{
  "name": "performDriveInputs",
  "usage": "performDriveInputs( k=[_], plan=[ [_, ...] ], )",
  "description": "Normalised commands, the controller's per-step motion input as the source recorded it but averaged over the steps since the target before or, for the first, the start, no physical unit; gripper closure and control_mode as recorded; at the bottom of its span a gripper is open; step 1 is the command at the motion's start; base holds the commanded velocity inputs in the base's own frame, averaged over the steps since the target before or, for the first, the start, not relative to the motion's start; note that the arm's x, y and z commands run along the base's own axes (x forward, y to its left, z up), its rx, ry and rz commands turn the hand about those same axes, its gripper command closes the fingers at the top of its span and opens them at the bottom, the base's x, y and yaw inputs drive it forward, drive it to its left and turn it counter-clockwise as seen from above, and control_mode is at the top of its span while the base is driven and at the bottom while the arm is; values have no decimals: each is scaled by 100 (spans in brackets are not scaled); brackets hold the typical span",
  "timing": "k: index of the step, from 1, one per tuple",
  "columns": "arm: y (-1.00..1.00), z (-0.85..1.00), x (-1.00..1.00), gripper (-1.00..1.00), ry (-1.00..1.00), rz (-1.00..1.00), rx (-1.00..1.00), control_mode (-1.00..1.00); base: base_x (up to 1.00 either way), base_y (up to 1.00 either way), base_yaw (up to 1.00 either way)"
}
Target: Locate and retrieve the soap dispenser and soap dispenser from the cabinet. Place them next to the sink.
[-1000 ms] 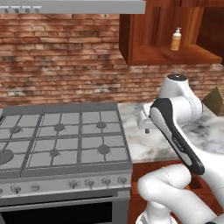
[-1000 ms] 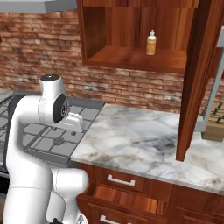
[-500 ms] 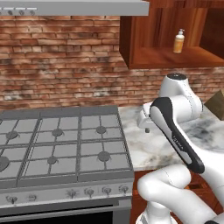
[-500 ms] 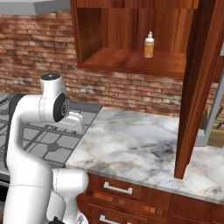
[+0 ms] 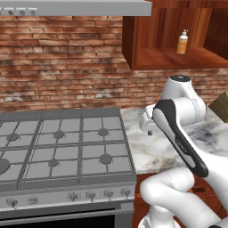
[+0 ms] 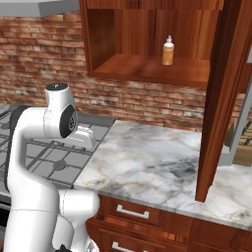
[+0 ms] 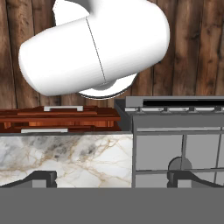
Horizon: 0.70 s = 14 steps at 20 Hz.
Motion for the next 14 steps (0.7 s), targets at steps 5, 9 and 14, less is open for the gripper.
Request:
performDriveInputs(
  k=[5,9,14],
  plan=[
    [0,0,0,-100,0,0,0,100,7,-13,-1],
    [0,0,0,-100,0,0,0,100,6,0,-3],
    [0,0,0,-100,0,0,0,100,6,-2,-3]
  ],
)
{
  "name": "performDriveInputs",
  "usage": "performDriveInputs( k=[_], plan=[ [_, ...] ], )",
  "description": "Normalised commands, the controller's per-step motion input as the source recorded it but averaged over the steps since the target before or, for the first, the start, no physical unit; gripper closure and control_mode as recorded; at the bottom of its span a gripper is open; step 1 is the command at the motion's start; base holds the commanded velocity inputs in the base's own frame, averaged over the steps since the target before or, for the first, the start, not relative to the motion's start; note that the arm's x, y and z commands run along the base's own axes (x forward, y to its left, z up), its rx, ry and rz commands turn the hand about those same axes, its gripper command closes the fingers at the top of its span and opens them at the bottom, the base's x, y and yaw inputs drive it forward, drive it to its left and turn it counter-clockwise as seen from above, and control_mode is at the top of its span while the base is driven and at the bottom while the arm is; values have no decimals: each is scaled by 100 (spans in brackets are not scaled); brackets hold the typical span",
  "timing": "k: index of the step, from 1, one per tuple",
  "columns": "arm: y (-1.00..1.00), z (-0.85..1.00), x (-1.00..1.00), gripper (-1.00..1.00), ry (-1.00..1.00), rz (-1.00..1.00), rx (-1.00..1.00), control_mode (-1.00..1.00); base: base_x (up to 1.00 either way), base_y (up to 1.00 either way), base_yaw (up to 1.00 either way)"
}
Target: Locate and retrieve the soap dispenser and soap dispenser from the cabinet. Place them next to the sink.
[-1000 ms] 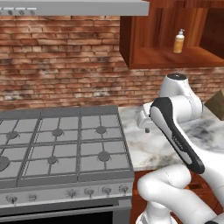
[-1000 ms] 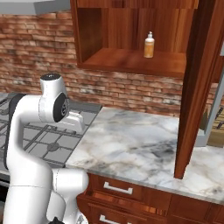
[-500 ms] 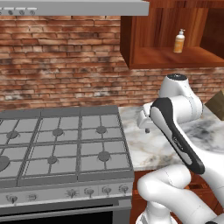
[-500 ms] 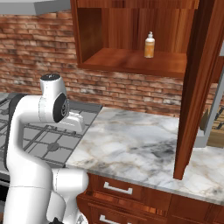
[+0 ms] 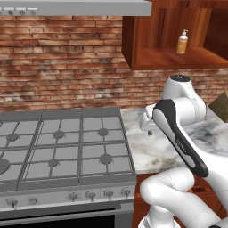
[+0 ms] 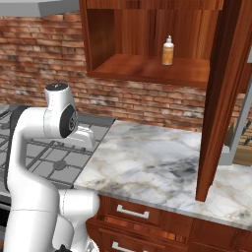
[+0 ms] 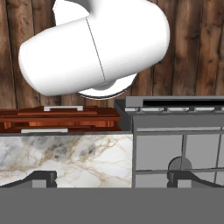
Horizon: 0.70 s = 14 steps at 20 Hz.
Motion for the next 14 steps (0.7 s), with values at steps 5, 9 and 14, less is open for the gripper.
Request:
performDriveInputs(
  k=[5,9,14],
  plan=[
    [0,0,-1,-100,0,0,0,-100,2,-1,-2],
    [0,9,-22,-100,-16,-7,0,-100,0,0,0],
    [0,38,-31,-100,-17,-10,0,-100,0,0,0]
  ],
)
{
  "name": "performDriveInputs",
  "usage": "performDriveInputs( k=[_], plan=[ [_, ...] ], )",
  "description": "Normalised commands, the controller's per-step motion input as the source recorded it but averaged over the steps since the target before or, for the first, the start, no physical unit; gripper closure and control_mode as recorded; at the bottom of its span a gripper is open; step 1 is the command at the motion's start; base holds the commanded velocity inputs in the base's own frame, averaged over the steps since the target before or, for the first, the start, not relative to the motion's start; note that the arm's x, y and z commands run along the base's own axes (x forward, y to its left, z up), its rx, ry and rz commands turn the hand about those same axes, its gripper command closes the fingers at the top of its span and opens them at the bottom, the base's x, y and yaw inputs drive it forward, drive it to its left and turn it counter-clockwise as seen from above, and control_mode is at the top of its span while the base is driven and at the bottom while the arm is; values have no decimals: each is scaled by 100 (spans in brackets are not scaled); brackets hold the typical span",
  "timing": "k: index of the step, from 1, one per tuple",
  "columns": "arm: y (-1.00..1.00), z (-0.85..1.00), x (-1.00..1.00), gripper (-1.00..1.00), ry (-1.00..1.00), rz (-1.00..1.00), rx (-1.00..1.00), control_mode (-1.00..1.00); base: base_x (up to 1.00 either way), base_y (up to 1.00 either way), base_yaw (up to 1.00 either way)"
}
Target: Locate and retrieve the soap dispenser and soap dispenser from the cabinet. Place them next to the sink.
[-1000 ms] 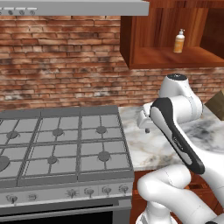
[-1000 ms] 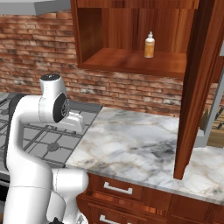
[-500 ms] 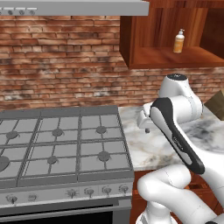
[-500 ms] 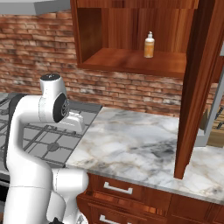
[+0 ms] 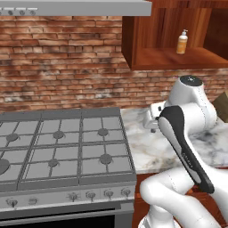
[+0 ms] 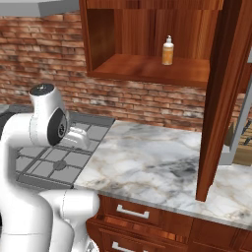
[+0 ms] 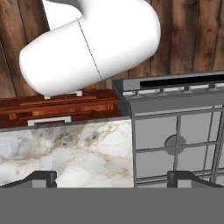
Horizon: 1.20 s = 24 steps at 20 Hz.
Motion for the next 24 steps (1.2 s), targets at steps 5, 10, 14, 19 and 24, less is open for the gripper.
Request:
performDriveInputs(
  k=[5,10,14,19,24],
  plan=[
    [0,53,-14,-100,-8,-14,-1,-100,0,0,0],
    [-10,53,-2,-100,-2,-17,-5,-100,0,0,0],
    [-51,41,18,-100,-3,-11,-7,-100,0,0,0],
    [-57,36,0,-100,-14,-7,0,-100,0,0,0],
    [-29,51,-1,-100,-16,-3,-5,-100,0,0,0]
  ],
)
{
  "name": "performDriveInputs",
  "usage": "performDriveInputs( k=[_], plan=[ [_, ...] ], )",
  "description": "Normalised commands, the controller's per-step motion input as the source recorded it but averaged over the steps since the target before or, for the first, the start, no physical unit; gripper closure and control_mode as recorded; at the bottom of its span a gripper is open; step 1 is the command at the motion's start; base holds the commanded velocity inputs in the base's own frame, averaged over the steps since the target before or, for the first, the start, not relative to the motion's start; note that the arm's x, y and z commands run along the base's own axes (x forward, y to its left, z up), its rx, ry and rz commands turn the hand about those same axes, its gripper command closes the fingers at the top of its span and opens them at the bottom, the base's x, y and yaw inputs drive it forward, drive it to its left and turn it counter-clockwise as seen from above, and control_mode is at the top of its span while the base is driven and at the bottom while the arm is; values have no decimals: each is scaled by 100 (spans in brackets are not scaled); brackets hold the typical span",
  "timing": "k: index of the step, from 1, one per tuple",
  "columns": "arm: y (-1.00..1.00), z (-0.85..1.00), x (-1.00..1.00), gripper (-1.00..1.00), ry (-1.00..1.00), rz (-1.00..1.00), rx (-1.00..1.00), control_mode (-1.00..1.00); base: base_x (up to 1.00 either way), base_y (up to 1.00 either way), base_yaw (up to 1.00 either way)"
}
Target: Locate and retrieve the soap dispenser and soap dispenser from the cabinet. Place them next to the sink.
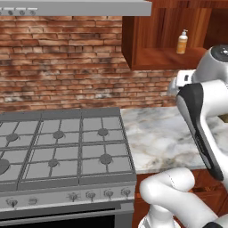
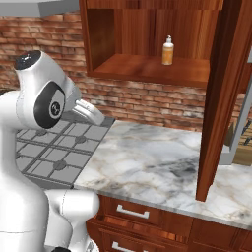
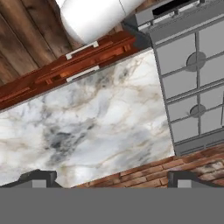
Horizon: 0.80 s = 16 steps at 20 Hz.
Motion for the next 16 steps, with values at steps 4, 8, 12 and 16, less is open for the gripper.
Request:
performDriveInputs(
  k=[4,8,12,16],
  plan=[
    [-2,28,-1,-100,-32,-2,-6,-100,0,0,0],
    [-8,16,0,-100,-27,-3,-14,-100,0,0,0],
    [-2,-2,4,-100,-5,-1,-3,-100,0,0,0],
    [-6,21,18,-100,0,3,-7,-100,0,0,0]
  ],
)
